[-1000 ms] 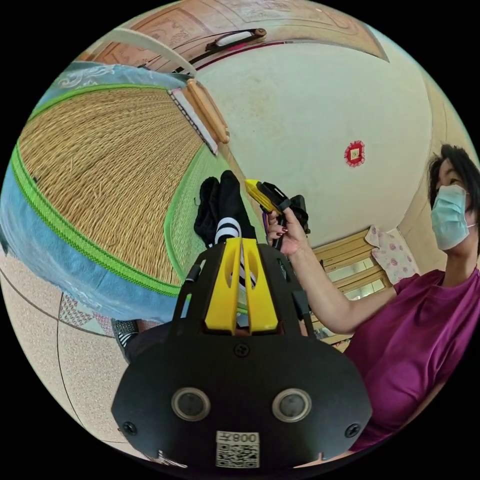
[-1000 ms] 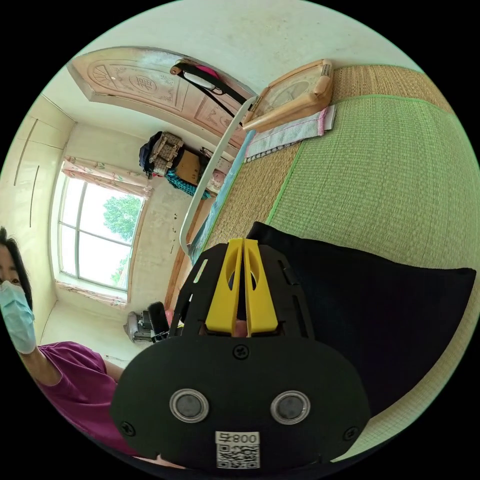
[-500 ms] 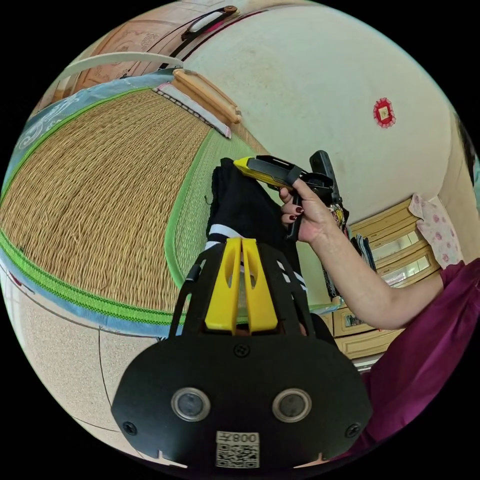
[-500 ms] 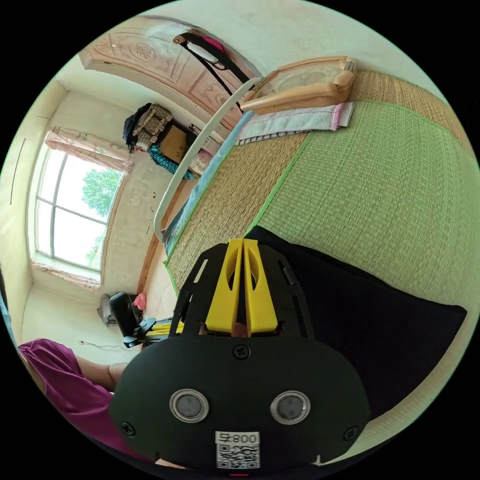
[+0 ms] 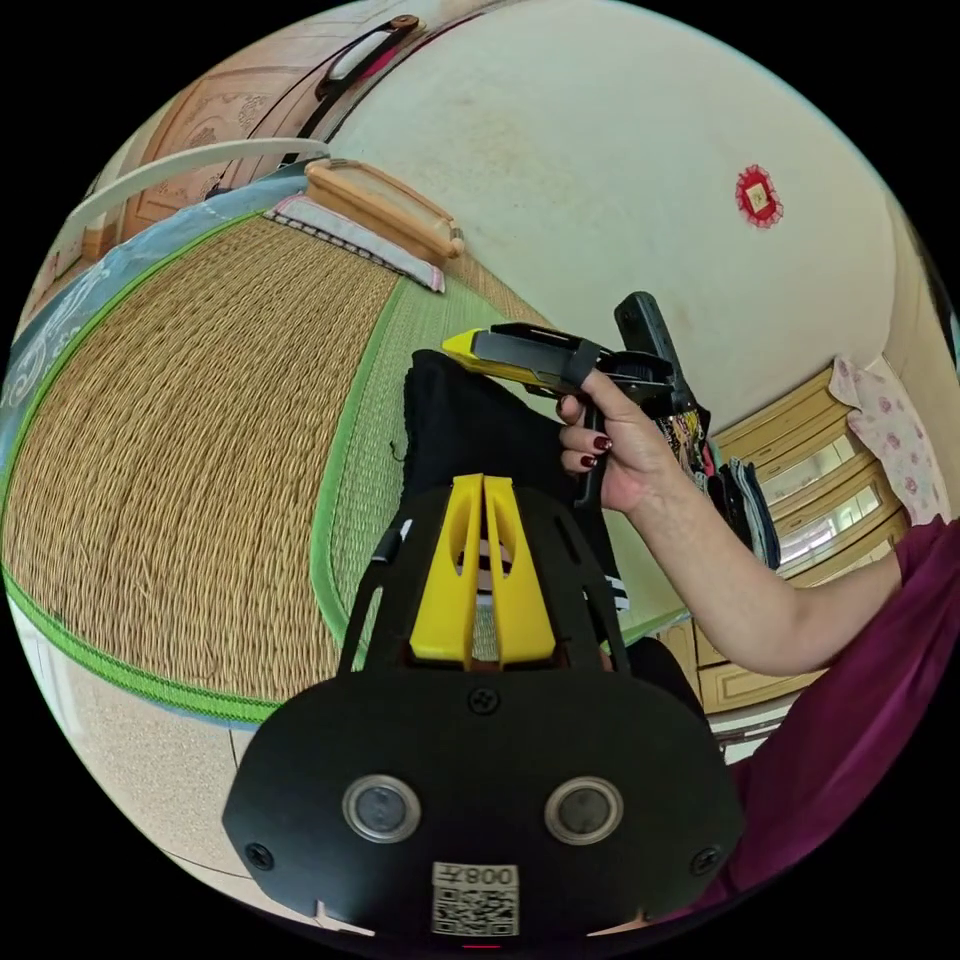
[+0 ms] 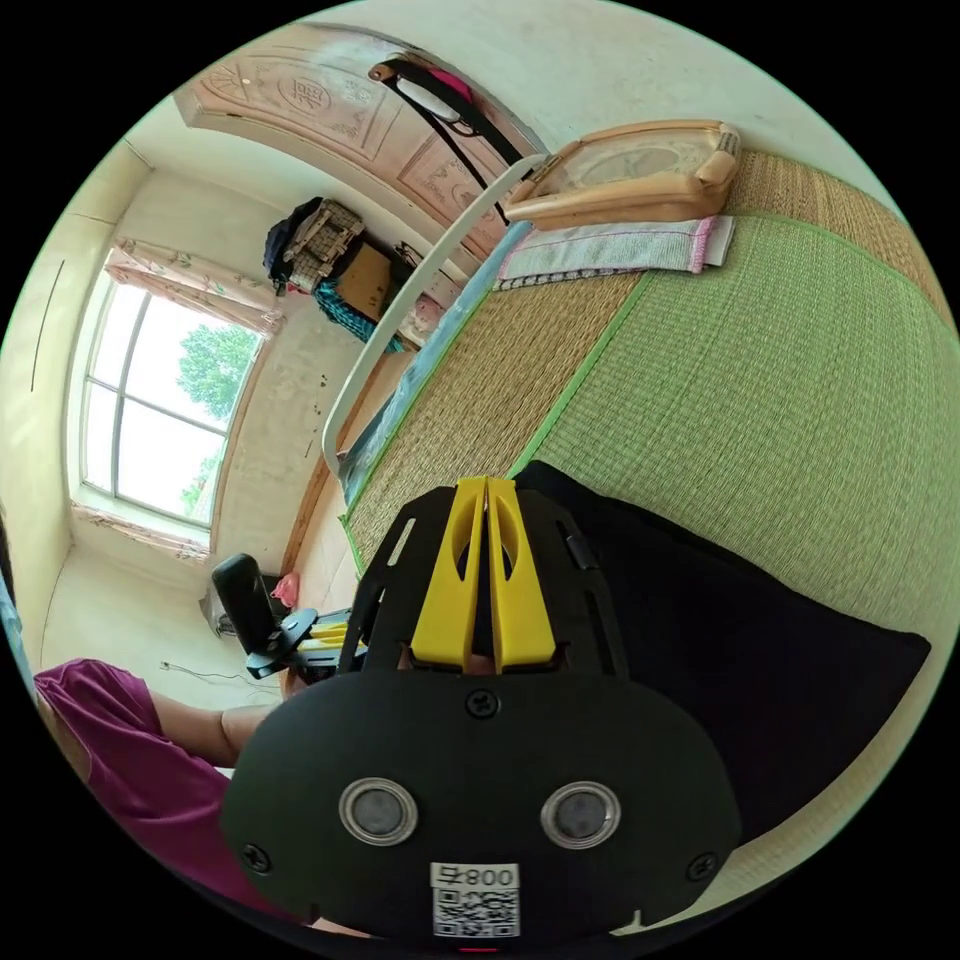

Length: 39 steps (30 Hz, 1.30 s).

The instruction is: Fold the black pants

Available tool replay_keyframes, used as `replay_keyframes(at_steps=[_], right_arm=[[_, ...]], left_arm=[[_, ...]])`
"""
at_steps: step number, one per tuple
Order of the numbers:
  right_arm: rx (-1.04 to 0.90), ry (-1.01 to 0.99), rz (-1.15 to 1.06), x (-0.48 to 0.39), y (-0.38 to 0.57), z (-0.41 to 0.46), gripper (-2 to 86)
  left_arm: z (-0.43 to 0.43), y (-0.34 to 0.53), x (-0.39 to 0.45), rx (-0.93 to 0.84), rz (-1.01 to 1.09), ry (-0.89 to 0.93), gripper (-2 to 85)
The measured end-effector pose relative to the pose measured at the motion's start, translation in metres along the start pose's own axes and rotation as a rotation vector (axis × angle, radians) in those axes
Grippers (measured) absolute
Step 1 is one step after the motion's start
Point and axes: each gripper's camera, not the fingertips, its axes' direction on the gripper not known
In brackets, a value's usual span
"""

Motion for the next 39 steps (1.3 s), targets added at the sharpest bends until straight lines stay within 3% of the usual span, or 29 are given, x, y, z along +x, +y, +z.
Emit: replay_keyframes(at_steps=[6, 12, 15, 18, 23, 29, 33, 39], right_arm=[[-0.154, 0.092, -0.022, -0.005, 0.027, 0.029, 0.0], [-0.063, 0.025, -0.024, 0.000, 0.041, -0.015, 0.1], [0.030, 0.106, 0.000, 0.015, 0.065, -0.066, 0.0], [0.116, 0.171, 0.144, 0.062, 0.098, -0.116, 0.0], [0.289, 0.238, 0.362, 0.134, 0.153, -0.195, 0.0], [0.240, 0.202, 0.467, 0.199, 0.165, -0.200, 0.0], [0.237, 0.197, 0.453, 0.192, 0.173, -0.217, 0.0], [0.158, 0.124, 0.283, 0.113, 0.231, -0.233, 0.0]], left_arm=[[0.022, -0.010, -0.002, -0.053, -0.024, -0.086, 0.0], [0.011, -0.012, 0.019, -0.015, -0.005, -0.053, 0.0], [0.011, -0.021, 0.030, 0.004, 0.027, -0.054, 0.0], [0.036, -0.022, 0.031, -0.091, 0.042, -0.124, 0.0], [0.041, -0.017, 0.038, -0.079, 0.043, -0.123, 0.0], [0.046, -0.016, 0.046, -0.095, 0.056, -0.117, 0.0], [0.044, -0.013, 0.057, -0.099, 0.047, -0.129, 0.0], [0.021, 0.007, 0.083, -0.071, 0.065, -0.100, 0.1]])
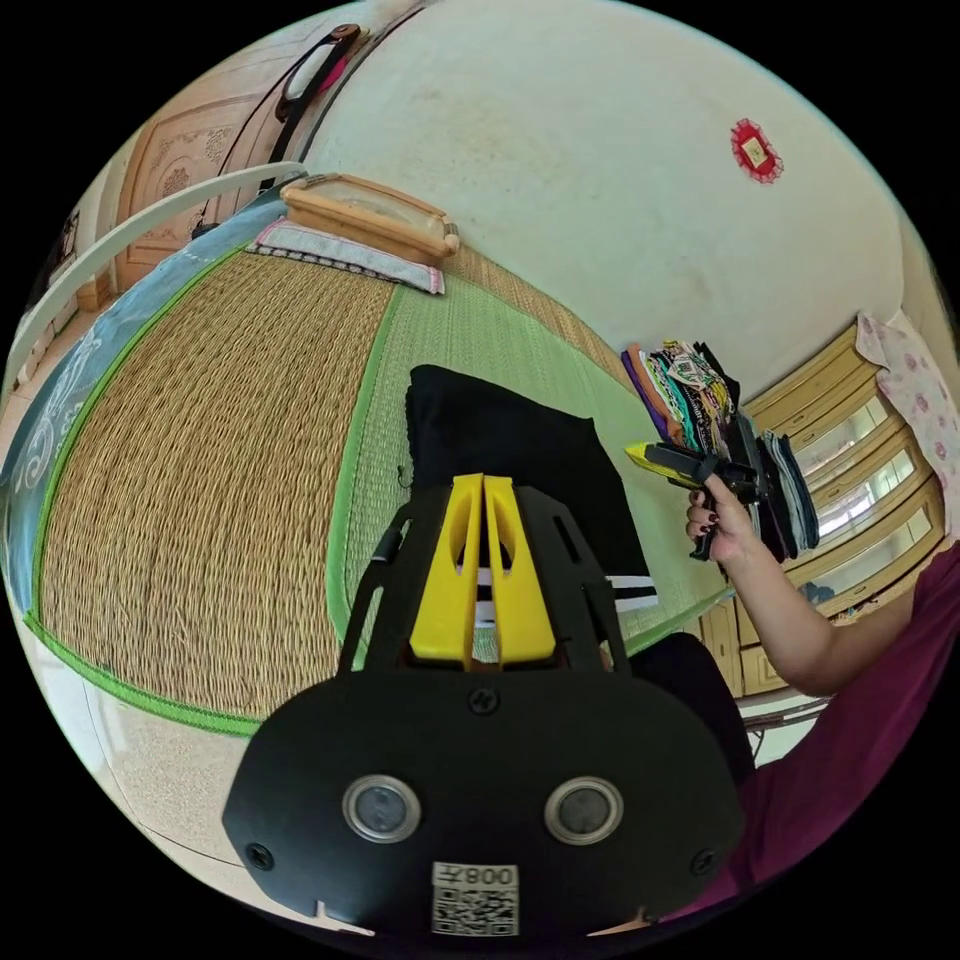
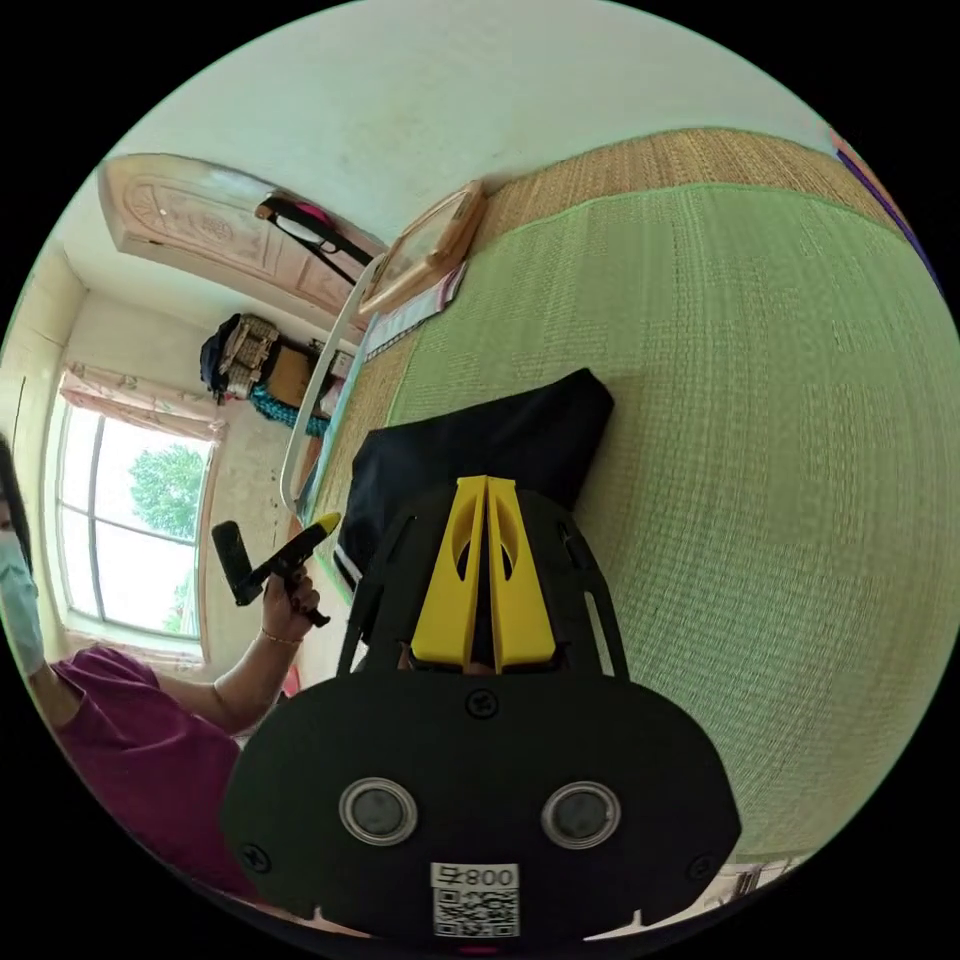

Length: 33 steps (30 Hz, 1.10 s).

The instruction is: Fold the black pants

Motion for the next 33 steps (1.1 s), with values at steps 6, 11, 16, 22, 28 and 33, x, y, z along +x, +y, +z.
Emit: replay_keyframes(at_steps=[6, 11, 16, 22, 28, 33], right_arm=[[-0.186, 0.049, 0.041, 0.000, 0.097, 0.023, 0.0], [-0.181, 0.064, 0.075, 0.009, 0.110, 0.017, 0.0], [-0.176, 0.153, 0.052, -0.006, 0.127, 0.001, 0.1], [-0.163, 0.117, 0.108, -0.005, 0.171, -0.026, 0.0], [-0.126, 0.033, 0.163, 0.012, 0.237, -0.062, 0.2], [-0.108, 0.055, 0.196, 0.030, 0.288, -0.090, 0.6]], left_arm=[[0.012, 0.024, 0.004, -0.063, -0.044, -0.017, 0.0], [0.002, 0.028, 0.022, -0.086, -0.051, -0.023, 0.0], [-0.023, 0.073, 0.045, -0.087, -0.079, 0.048, 0.1], [-0.035, 0.143, 0.064, -0.160, -0.111, 0.138, 0.1], [-0.050, 0.181, 0.098, -0.150, -0.071, 0.204, 0.2], [-0.050, 0.202, 0.137, -0.168, 0.003, 0.252, 0.6]])
